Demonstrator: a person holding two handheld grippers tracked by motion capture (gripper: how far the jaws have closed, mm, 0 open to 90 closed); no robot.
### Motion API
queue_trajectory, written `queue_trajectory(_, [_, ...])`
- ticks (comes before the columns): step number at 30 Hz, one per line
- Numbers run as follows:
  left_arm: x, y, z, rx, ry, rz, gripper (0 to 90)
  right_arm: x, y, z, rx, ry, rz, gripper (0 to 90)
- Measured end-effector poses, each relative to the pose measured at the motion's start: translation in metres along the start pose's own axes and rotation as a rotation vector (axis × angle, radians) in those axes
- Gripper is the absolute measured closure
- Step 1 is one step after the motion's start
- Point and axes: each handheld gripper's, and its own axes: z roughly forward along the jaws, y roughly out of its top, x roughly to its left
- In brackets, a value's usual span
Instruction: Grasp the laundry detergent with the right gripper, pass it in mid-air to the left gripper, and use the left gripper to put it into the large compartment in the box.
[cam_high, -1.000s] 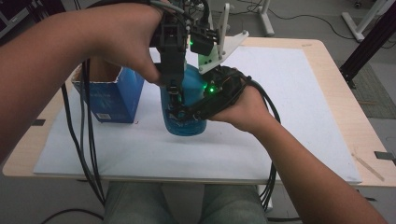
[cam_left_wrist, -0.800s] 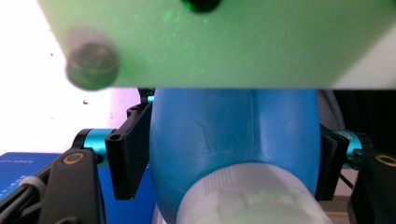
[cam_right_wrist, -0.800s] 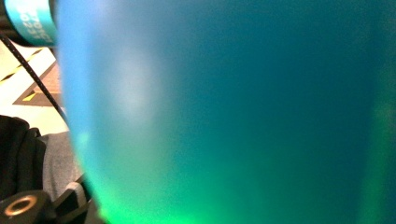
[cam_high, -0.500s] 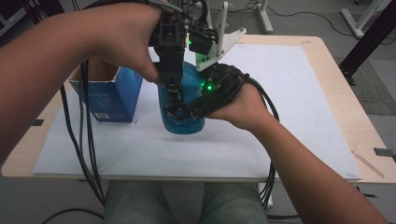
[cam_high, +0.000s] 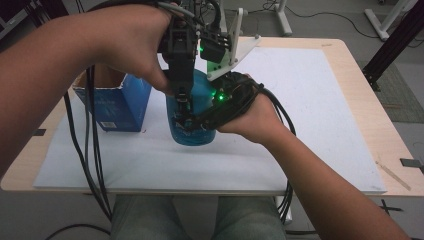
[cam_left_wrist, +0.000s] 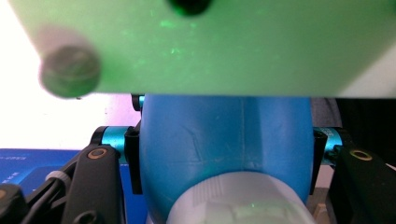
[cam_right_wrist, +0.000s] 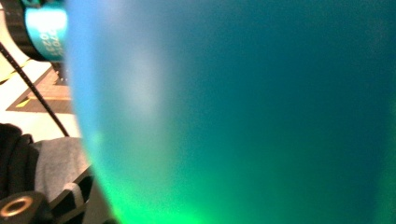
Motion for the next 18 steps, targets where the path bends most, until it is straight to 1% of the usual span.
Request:
queue_trajectory(1, [0.000, 0.000, 0.000, 0.000, 0.000, 0.000, 39.2, 0.000, 0.000, 0.000, 0.000, 0.000, 0.000, 43.1])
queue_trajectory(2, [0.000, 0.000, 0.000, 0.000, -0.001, -0.001, 39.2, 0.000, -0.001, 0.001, -0.012, -0.007, -0.003, 41.3])
queue_trajectory(3, [-0.001, 0.000, 0.001, -0.012, -0.002, -0.015, 39.2, -0.001, -0.002, -0.001, -0.021, -0.017, -0.007, 38.0])
queue_trajectory(4, [0.000, 0.000, 0.000, -0.004, -0.006, -0.004, 39.2, 0.000, -0.002, -0.002, -0.026, -0.007, 0.017, 36.4])
queue_trajectory(6, [0.000, -0.001, -0.001, 0.002, -0.008, 0.005, 39.2, -0.001, -0.004, -0.005, -0.048, 0.004, 0.027, 31.8])
queue_trajectory(7, [0.000, -0.001, -0.001, -0.003, -0.006, 0.002, 39.2, -0.001, -0.006, -0.006, -0.053, -0.002, 0.027, 30.3])
queue_trajectory(9, [0.001, -0.002, -0.002, -0.003, -0.013, -0.002, 39.1, -0.002, -0.009, -0.009, -0.055, 0.003, 0.036, 25.6])
queue_trajectory(10, [0.001, -0.003, -0.002, -0.006, -0.013, -0.007, 39.1, -0.002, -0.011, -0.011, -0.051, -0.006, 0.036, 22.6])
queue_trajectory(11, [0.001, -0.003, -0.002, -0.006, -0.013, -0.007, 39.1, -0.001, -0.013, -0.013, -0.046, -0.010, 0.041, 22.3])
queue_trajectory(12, [0.002, -0.004, -0.003, -0.001, -0.012, -0.009, 39.1, -0.002, -0.015, -0.015, -0.047, 0.000, 0.040, 22.3])
queue_trajectory(14, [0.002, -0.004, -0.003, -0.001, -0.014, -0.013, 39.1, -0.002, -0.016, -0.017, -0.048, -0.002, 0.039, 21.6])
queue_trajectory(15, [0.003, -0.005, -0.003, 0.002, -0.015, -0.013, 39.1, -0.001, -0.019, -0.022, -0.049, -0.017, 0.045, 16.4])
queue_trajectory(16, [0.003, -0.005, -0.003, 0.000, -0.014, -0.018, 39.1, -0.001, -0.019, -0.022, -0.049, -0.017, 0.045, 16.4])
queue_trajectory(17, [0.003, -0.006, -0.003, 0.001, -0.014, -0.021, 39.1, 0.000, -0.020, -0.027, -0.043, -0.055, 0.042, 12.6])
queue_trajectory(18, [0.004, -0.006, -0.003, 0.004, -0.015, -0.025, 39.1, 0.000, -0.021, -0.029, -0.043, -0.054, 0.049, 12.6])
